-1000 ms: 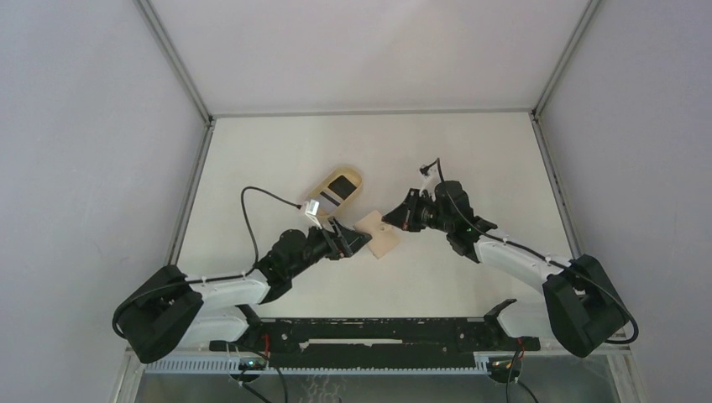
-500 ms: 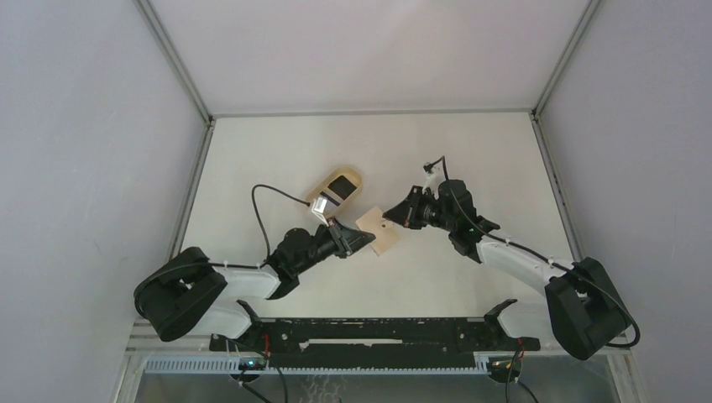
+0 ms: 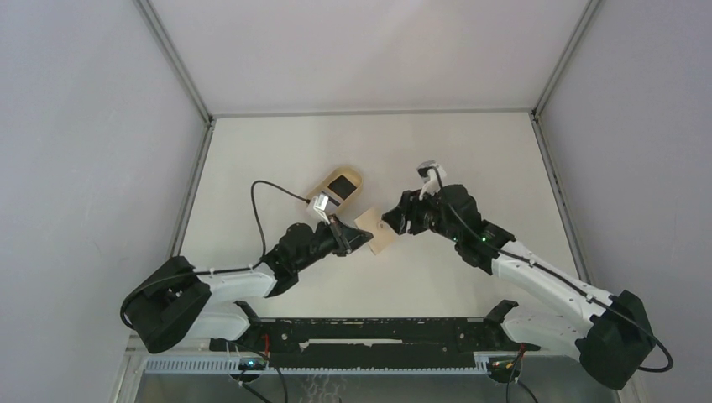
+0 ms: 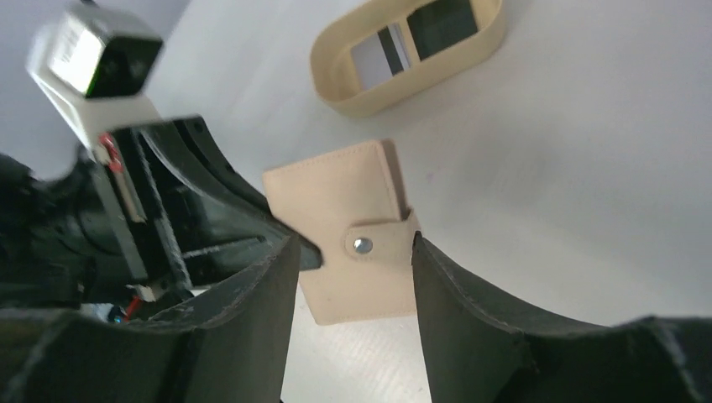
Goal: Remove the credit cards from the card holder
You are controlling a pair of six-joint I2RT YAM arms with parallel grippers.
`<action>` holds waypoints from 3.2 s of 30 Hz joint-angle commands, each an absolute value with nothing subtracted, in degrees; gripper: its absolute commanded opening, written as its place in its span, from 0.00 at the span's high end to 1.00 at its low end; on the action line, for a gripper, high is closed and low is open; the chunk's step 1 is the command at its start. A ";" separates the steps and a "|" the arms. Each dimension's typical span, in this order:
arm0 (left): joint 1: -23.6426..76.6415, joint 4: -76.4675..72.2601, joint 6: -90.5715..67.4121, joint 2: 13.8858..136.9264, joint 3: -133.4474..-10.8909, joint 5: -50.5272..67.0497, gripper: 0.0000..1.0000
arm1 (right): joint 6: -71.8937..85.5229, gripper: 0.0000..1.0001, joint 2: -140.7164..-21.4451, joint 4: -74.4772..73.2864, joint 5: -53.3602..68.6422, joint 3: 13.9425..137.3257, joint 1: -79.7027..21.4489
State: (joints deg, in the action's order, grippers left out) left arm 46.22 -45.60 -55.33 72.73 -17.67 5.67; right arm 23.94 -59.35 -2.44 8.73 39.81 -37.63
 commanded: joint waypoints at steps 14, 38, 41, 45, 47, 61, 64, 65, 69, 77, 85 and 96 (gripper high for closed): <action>46.48 -43.68 -54.22 72.45 -23.28 5.21 1.00 | 15.21 0.41 -66.62 -6.36 -8.96 43.64 -48.93; 46.52 -45.18 -54.62 74.27 -23.38 7.15 1.00 | 13.71 0.48 -70.31 -0.95 -3.39 43.77 -49.30; 46.52 -45.26 -54.67 74.11 -23.29 7.13 1.00 | 13.88 0.48 -71.16 -0.82 -3.17 43.77 -49.31; 46.56 -45.50 -54.71 73.75 -23.07 7.21 1.00 | 13.89 0.50 -72.09 -1.11 -3.53 43.77 -49.36; 46.49 -45.69 -54.79 73.61 -22.95 7.24 1.00 | 13.85 0.51 -72.47 -1.35 -3.88 43.77 -49.32; 46.49 -45.62 -54.69 72.39 -22.27 7.48 1.00 | 13.67 1.00 -72.85 -2.29 -6.21 43.76 -48.62; 46.57 -45.47 -54.55 71.93 -21.83 7.16 1.00 | 13.54 1.00 -71.89 -2.89 -6.33 43.46 -47.15; 46.50 -45.25 -54.42 71.80 -21.76 7.00 1.00 | 13.56 1.00 -71.33 -3.02 -6.19 43.16 -46.50; 46.52 -44.11 -53.82 70.88 -21.63 6.50 1.00 | 13.54 1.00 -69.05 -3.82 -5.85 41.79 -43.32; 46.51 -42.19 -52.75 69.78 -21.88 6.09 1.00 | 14.69 1.00 -65.83 -6.50 -6.97 39.32 -37.15; 46.50 -41.53 -51.36 70.40 -23.16 8.20 1.00 | 15.36 0.72 -65.87 -6.12 -1.70 39.11 -36.83; 46.42 -43.15 -49.63 68.65 -23.27 11.36 1.00 | 19.92 0.46 -63.52 3.83 14.36 34.06 -33.19</action>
State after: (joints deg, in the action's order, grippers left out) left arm 46.48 -38.81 -51.35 70.83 -19.97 9.19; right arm 17.45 -64.71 -2.42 8.05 34.48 -34.46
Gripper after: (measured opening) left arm 0.038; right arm 0.556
